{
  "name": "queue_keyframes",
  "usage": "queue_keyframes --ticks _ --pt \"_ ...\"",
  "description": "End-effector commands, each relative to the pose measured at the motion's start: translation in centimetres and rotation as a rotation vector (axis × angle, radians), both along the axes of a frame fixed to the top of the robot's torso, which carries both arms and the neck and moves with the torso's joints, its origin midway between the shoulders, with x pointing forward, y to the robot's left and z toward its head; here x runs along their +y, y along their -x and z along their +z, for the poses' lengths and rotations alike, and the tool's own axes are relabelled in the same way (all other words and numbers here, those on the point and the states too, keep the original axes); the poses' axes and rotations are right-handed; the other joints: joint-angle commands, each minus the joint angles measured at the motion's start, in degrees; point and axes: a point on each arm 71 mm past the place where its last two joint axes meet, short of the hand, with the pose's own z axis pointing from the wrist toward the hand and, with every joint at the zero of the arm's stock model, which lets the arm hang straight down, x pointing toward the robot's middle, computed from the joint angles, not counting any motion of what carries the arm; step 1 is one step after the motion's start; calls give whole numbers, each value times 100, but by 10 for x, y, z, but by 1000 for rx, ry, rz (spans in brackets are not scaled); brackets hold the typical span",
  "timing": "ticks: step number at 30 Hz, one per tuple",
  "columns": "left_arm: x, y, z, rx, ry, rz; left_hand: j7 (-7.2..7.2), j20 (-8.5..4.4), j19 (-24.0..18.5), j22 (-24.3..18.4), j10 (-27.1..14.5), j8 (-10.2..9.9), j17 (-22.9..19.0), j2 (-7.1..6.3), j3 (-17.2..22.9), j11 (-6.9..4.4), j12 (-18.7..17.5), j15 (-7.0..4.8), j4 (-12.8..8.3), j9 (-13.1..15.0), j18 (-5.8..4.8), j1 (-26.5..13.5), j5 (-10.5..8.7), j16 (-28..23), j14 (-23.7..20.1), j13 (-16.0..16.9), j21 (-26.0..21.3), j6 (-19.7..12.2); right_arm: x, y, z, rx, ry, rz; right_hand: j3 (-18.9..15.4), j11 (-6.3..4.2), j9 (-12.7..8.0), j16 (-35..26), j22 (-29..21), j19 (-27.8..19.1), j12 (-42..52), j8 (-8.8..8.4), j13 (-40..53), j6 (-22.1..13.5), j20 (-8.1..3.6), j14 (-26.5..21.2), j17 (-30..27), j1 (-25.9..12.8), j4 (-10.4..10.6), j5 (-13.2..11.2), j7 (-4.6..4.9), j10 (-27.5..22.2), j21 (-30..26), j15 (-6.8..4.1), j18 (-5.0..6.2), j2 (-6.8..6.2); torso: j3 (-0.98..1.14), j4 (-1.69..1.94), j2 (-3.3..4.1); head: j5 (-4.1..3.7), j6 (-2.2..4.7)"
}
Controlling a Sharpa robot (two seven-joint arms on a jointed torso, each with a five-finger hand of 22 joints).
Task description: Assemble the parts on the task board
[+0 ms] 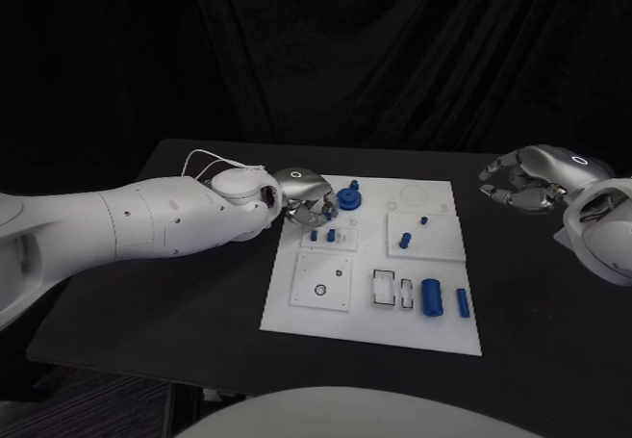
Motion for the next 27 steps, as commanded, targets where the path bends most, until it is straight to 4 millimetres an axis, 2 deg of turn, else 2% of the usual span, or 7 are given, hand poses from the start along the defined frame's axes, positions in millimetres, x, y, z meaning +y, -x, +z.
queue_keyframes --ticks 1,5,8,11,16,22,27 --pt "-1 2 -5 26 -13 -2 21 -9 -51 1075 -15 -29 -33 13 9 39 -37 7 -40 -13 -67 9 3 -54 -60 -16 -37 -37 0 0 -1 5 5 -4 30 22 -8 -15 718 -35 -21 24 1385 11 4 507 1315 -10 -4 39 -10 408 -17 24 90 -57 0 2 1 -7 -1" --pt "-1 2 -7 32 -19 5 -19 4 -85 1064 -78 -178 -90 -10 39 71 -106 36 -64 -82 -59 4 -1 -82 -120 -52 -80 -232 0 1 -1 6 5 -5 30 22 -8 -15 718 -35 -21 24 1385 11 4 507 1315 -10 -4 39 -10 408 -17 24 90 -57 0 2 0 -9 -1" --pt "0 2 -7 34 -21 9 -152 31 -116 1054 -177 -351 -149 -38 105 152 -213 90 -86 -191 -53 -6 1 -101 -172 -116 -122 -511 0 1 -1 6 5 -5 30 22 -8 -15 718 -35 -21 24 1385 11 4 507 1315 -10 -4 39 -10 408 -17 24 90 -57 2 1 -2 -9 -1" --pt "0 2 -8 35 -21 10 -228 52 -132 1048 -233 -367 -190 -76 148 183 -275 119 -102 -283 -48 -14 -6 -113 -205 -161 -146 -715 0 1 -1 6 4 -6 35 22 -9 -21 716 -38 -37 23 1371 9 4 505 1312 -10 -7 39 -10 388 -29 25 92 -57 2 0 -1 -12 -1" --pt "1 1 -8 28 -17 10 -471 92 -167 1034 -375 -365 -290 -142 218 234 -411 156 -114 -540 -36 -58 -59 -141 -272 -272 -199 -1295 -1 1 -1 5 4 -6 35 22 -9 -21 716 -38 -37 23 1371 9 4 505 1312 -10 -7 39 -10 388 -29 25 92 -57 1 -2 -2 -5 -1" --pt "3 0 -5 -8 3 20 -598 112 -187 1028 -552 -364 -336 -175 215 268 -468 179 -125 -683 -31 -83 -103 -149 -310 -304 -228 -1578 -1 1 -1 6 5 -6 35 22 -9 -21 716 -38 -37 23 1371 9 4 505 1312 -10 -7 39 -10 388 -29 25 92 -57 -1 -1 0 -7 -1" --pt "8 -1 1 -85 46 44 -622 117 -168 1036 -569 -360 -316 -191 199 280 -455 185 -124 -711 -37 -98 -118 -129 -290 -296 -205 -1630 -2 1 -1 6 5 -7 39 21 -11 -21 715 -38 -52 22 1358 7 4 505 1311 -8 -11 38 -11 370 -34 24 92 -61 -2 1 -2 -6 -1"
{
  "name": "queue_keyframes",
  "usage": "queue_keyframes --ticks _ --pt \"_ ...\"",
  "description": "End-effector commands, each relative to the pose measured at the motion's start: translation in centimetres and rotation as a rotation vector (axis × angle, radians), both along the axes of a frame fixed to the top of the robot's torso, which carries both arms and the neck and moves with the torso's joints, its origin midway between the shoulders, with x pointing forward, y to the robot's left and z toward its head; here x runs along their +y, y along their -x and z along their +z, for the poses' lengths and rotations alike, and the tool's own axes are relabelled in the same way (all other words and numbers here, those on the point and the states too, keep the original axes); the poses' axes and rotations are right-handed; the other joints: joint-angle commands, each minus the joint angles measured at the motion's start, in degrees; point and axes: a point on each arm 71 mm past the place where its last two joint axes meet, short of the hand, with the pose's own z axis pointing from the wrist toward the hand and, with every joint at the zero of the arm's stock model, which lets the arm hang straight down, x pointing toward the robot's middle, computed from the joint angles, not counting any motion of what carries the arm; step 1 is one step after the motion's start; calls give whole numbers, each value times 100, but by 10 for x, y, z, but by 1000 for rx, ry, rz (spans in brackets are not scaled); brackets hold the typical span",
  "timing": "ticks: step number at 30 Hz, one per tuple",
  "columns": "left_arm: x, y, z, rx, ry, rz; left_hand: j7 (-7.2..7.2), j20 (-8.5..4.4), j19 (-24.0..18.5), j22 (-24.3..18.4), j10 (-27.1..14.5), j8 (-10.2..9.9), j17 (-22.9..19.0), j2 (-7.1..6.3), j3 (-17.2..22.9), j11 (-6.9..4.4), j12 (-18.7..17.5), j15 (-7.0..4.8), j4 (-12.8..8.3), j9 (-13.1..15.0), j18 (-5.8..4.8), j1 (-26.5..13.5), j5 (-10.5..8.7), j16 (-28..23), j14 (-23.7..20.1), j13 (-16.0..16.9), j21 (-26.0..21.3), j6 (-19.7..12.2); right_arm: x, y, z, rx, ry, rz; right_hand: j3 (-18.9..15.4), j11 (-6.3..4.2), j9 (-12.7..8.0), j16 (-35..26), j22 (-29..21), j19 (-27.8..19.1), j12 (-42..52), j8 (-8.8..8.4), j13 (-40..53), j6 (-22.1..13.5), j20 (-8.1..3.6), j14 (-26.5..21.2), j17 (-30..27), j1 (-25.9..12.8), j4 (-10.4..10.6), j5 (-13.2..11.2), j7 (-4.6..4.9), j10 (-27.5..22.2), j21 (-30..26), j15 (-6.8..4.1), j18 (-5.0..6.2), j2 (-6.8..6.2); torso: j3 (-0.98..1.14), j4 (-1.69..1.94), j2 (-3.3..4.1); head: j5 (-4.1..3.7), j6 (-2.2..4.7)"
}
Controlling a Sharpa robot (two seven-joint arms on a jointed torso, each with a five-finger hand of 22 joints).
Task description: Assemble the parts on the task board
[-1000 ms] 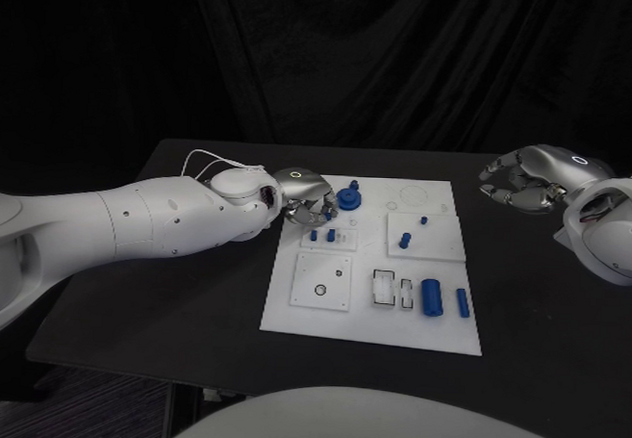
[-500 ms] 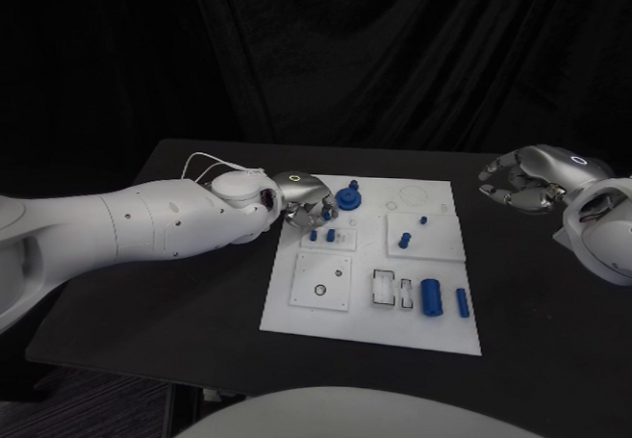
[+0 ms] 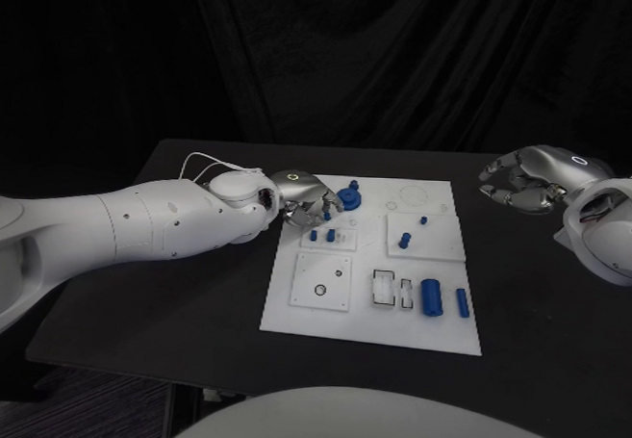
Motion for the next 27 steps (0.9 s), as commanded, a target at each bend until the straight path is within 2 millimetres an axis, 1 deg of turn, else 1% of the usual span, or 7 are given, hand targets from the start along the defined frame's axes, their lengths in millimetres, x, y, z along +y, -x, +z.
queue_keyframes --ticks 1,10,14,15,23,25,27 --pt "3 -2 8 -100 59 21 -9 14 -16 1034 -36 -9 19 -57 -7 -4 -7 15 -3 -13 -39 -15 -32 25 15 4 13 -62 -1 1 -1 4 4 -7 39 21 -5 -22 717 -38 -24 22 1358 7 4 505 1311 -8 -11 38 -11 370 -34 24 92 -61 -3 1 -1 2 -1" --pt "36 2 22 -266 141 61 2 63 -780 744 -362 25 -948 -87 -81 13 173 70 71 -115 162 -87 -104 -697 -1009 93 -955 -5 -1 3 1 -9 -7 2 71 25 -5 -105 689 -83 -230 34 1185 27 6 476 1263 16 -43 35 -4 121 -162 31 111 -103 -3 2 1 -37 -1" --pt "57 15 29 -328 177 38 0 175 -3342 -28 -938 42 -1394 -188 -110 2 329 199 267 -189 533 -252 -383 -1780 -2082 158 -3774 80 3 6 7 -31 -20 23 220 60 91 -205 655 -156 -1167 234 457 294 21 436 1205 164 -177 333 19 -891 -361 57 137 -209 -6 3 1 -100 -1" --pt "62 20 31 -337 185 29 -61 230 -4314 -208 -1163 36 -1612 -256 -160 -66 524 252 358 -233 417 -287 -411 -2325 -2533 190 -4482 101 4 6 9 -35 -22 30 285 66 148 -202 668 -143 -1461 317 232 322 23 437 1206 218 -235 594 14 -1154 -339 56 131 -263 -8 3 1 -134 -1" --pt "96 47 41 -313 252 35 -253 337 -5719 -1117 -2479 30 -2326 -386 -422 -215 599 320 792 -377 292 -323 -454 -4555 -4243 -105 -6214 -8 23 2 20 -26 -7 84 571 152 389 -687 509 -560 -3691 598 -1410 74 80 200 936 281 -409 723 66 -3399 -1164 137 249 -510 -8 -15 2 -190 -1" --pt "101 51 44 -283 323 55 -93 452 -6338 -1683 -2792 7 -3508 -684 -655 -589 217 344 1549 -461 232 -254 -406 -5930 -5040 -731 -6954 26 29 1 20 -23 15 107 674 259 407 -1219 312 -1143 -4321 573 -1780 -178 121 -150 664 304 -469 736 112 -4274 -2139 240 388 -572 -9 -10 1 -230 -1" --pt "104 54 47 -244 408 74 -35 507 -6547 -1874 -3042 -16 -3853 -698 -806 -668 -248 369 1578 -617 204 -463 -342 -6240 -5330 -1220 -7179 -231 34 0 17 -20 46 128 691 359 431 -1801 257 -1469 -4553 573 -1907 -365 149 -544 348 300 -527 714 82 -4701 -2500 232 435 -586 -9 5 1 -279 -1"
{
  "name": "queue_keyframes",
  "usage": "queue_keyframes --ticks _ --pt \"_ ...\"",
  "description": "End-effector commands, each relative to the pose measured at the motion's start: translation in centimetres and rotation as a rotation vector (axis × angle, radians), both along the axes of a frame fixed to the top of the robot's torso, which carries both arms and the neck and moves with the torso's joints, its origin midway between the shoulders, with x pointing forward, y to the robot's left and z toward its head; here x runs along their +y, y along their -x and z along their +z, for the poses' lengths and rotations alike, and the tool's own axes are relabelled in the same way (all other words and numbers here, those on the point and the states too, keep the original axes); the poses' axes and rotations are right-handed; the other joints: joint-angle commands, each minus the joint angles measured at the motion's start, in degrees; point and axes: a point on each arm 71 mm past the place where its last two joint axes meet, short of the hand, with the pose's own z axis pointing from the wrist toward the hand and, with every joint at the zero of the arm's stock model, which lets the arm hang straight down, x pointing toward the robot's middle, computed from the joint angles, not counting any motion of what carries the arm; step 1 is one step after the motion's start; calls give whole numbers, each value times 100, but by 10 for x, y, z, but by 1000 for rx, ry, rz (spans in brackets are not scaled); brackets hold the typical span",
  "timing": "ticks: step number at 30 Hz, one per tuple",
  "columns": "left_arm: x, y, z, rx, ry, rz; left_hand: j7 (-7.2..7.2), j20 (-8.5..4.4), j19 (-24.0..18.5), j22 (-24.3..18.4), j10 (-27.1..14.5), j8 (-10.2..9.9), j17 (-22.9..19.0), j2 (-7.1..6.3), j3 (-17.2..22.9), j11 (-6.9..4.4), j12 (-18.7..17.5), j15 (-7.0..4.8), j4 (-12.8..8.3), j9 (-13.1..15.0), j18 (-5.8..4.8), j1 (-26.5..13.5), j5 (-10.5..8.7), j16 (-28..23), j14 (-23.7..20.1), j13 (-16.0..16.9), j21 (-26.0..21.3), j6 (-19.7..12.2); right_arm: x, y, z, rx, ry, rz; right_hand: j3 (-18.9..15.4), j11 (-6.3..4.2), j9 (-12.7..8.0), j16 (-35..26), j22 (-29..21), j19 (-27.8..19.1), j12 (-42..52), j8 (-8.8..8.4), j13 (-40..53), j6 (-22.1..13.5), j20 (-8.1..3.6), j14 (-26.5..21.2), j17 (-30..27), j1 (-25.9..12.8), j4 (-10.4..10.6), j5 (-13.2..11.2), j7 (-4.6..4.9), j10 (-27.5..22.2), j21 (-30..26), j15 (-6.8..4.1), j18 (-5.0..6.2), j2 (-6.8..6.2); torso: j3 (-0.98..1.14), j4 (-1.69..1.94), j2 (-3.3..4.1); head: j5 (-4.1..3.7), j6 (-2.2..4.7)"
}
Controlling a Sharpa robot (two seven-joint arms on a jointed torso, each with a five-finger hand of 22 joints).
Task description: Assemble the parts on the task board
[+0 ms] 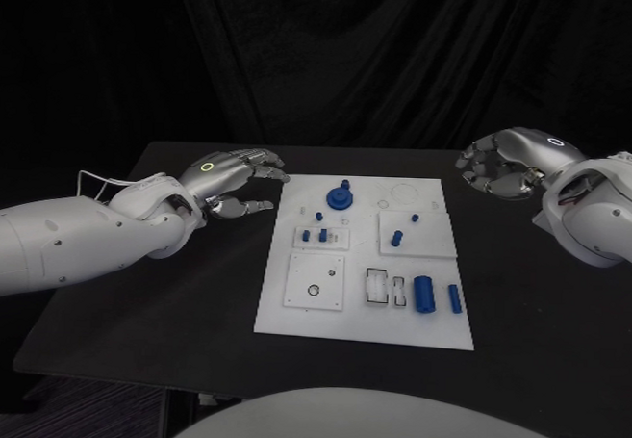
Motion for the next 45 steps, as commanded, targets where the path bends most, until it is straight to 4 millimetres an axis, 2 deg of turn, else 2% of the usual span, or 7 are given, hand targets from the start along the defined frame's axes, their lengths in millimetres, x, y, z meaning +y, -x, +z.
queue_keyframes --ticks 1,2,4,8,15,35,45 --pt "-1 7 10 43 240 -32 145 75 -719 -1472 -458 -98 -830 193 -380 -73 -801 80 94 -455 -85 -763 323 -676 -750 -816 -318 -827 8 0 -5 8 75 54 -4 147 60 -553 219 -412 -432 31 -260 -258 51 -379 232 -49 -52 -66 -6 -699 -474 60 48 -54 -3 21 4 -87 -1" --pt "-1 8 11 74 296 -35 164 86 -837 -1763 -479 -92 -948 309 -480 -83 -927 93 99 -569 -55 -910 352 -747 -817 -1005 -308 -937 10 1 -8 7 90 65 -14 189 80 -588 212 -457 -530 57 -345 -317 73 -419 200 -58 -72 -110 -10 -817 -496 91 47 -57 -3 23 11 -112 -1" --pt "-1 11 12 164 429 -47 110 58 -1162 -2877 -696 -118 -1247 738 -734 -173 -1393 52 59 -747 4 -1266 1278 -877 -1118 -1402 -373 -1140 14 3 -15 -2 116 89 -46 239 85 -563 230 -446 -770 61 -619 -570 117 -437 155 -90 -114 -327 -57 -1040 -357 140 46 -71 -9 25 19 -186 -1" --pt "-5 13 12 382 729 -86 57 -147 -1410 -3863 -796 -129 -1326 1372 -1702 -258 -1771 -44 76 -1054 323 -1435 1021 -903 -1194 -1825 -407 -1260 19 8 -28 -23 136 129 -116 264 -81 -447 256 -335 -1030 -93 -1036 -734 182 -388 117 -185 -90 -699 -178 -1178 -150 161 33 -112 -37 87 37 -389 -1" --pt "-14 18 14 599 1071 -142 98 -162 -1457 -4595 -854 -150 -1326 1896 -2731 -190 -1865 45 64 -1347 218 -1368 591 -903 -1194 -1999 -449 -1446 22 12 -44 -19 148 160 -205 321 -239 -175 350 -26 -1148 -191 -1449 -580 222 -212 171 -231 -54 -768 -145 -1060 290 187 -31 -101 -87 196 90 -590 -1" --pt "-18 27 14 681 1208 -151 220 309 -1507 -5101 -811 -149 -1326 2106 -3101 315 -1680 401 58 -1478 318 -417 1419 -903 -1194 -1980 -482 -1513 37 7 -78 27 153 194 -140 280 -509 129 479 411 -1447 -326 -2502 -210 204 7 132 -287 -29 -535 -127 -229 911 163 -118 -136 -279 304 196 -722 -1" --pt "-19 31 7 704 1211 -142 220 387 -1500 -5097 -816 -149 -1326 2097 -3121 373 -1658 449 40 -1489 348 -226 1551 -903 -1194 -1980 -478 -1520 37 4 -87 24 150 176 -52 264 -435 203 500 468 -1469 -167 -2723 237 183 45 115 -239 -127 -111 -150 -56 994 147 -129 -149 -280 296 188 -698 -1"
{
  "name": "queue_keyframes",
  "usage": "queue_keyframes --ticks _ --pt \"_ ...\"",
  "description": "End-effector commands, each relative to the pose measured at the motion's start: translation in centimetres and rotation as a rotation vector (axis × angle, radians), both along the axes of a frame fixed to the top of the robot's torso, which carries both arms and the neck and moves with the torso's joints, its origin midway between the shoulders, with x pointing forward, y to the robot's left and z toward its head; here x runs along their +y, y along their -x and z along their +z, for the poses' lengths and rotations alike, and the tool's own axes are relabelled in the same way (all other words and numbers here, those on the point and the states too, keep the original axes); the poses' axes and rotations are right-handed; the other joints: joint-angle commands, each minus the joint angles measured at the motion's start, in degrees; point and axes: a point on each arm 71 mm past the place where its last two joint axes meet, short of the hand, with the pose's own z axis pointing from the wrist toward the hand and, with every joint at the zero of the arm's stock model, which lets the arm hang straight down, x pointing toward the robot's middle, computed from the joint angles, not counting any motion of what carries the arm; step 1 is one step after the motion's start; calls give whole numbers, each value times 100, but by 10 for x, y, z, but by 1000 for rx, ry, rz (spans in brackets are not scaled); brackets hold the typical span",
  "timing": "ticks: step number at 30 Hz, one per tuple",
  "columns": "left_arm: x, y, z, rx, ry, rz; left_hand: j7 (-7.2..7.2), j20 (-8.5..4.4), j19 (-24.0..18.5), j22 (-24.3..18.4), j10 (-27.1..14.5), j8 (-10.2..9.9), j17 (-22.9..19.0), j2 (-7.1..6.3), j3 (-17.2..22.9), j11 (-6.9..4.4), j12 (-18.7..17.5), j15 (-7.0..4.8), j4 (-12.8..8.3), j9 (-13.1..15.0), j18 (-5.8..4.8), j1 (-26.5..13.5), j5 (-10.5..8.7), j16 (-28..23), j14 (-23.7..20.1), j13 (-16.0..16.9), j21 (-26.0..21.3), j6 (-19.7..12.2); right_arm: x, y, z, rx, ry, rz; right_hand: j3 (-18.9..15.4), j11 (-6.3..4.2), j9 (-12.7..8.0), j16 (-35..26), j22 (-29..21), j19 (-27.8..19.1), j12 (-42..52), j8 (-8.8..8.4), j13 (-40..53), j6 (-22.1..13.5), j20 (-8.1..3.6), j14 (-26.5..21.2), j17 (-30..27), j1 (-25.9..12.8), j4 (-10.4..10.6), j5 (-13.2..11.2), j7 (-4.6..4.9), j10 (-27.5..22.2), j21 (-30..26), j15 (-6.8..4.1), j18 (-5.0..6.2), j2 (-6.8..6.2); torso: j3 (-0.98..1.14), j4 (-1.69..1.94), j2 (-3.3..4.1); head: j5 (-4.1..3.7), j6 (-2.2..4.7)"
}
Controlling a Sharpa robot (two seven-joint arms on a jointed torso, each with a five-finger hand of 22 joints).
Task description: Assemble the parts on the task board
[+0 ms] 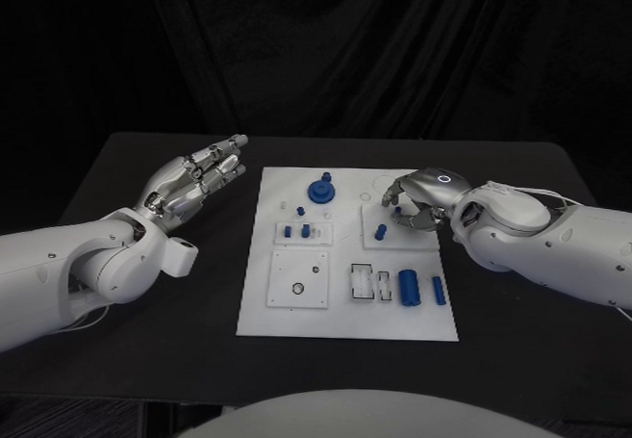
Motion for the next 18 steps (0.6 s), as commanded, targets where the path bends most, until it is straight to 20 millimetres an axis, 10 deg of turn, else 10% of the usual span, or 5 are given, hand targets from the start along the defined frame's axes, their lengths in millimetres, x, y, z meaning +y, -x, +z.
queue_keyframes --ticks 1,18 --pt "-1 3 5 -61 65 -12 1 47 -2 8 7 -14 -7 -6 -32 45 32 42 -7 -10 75 87 51 -20 -10 5 -7 5 0 0 0 -26 -11 -1 16 15 24 18 502 26 -14 26 -20 41 -1 44 108 -12 -9 61 -15 25 27 -4 -76 -4 -9 -7 -10 15 -1" --pt "-3 4 -2 -35 58 -16 43 189 93 236 -7 -14 29 -21 -44 121 55 176 -33 -20 102 345 310 26 98 6 52 0 -6 -3 -1 -24 -2 -26 -35 -25 526 88 519 29 152 411 -38 385 -54 53 92 -78 -203 602 -42 17 158 -56 -86 66 -1 -27 -21 69 -1"
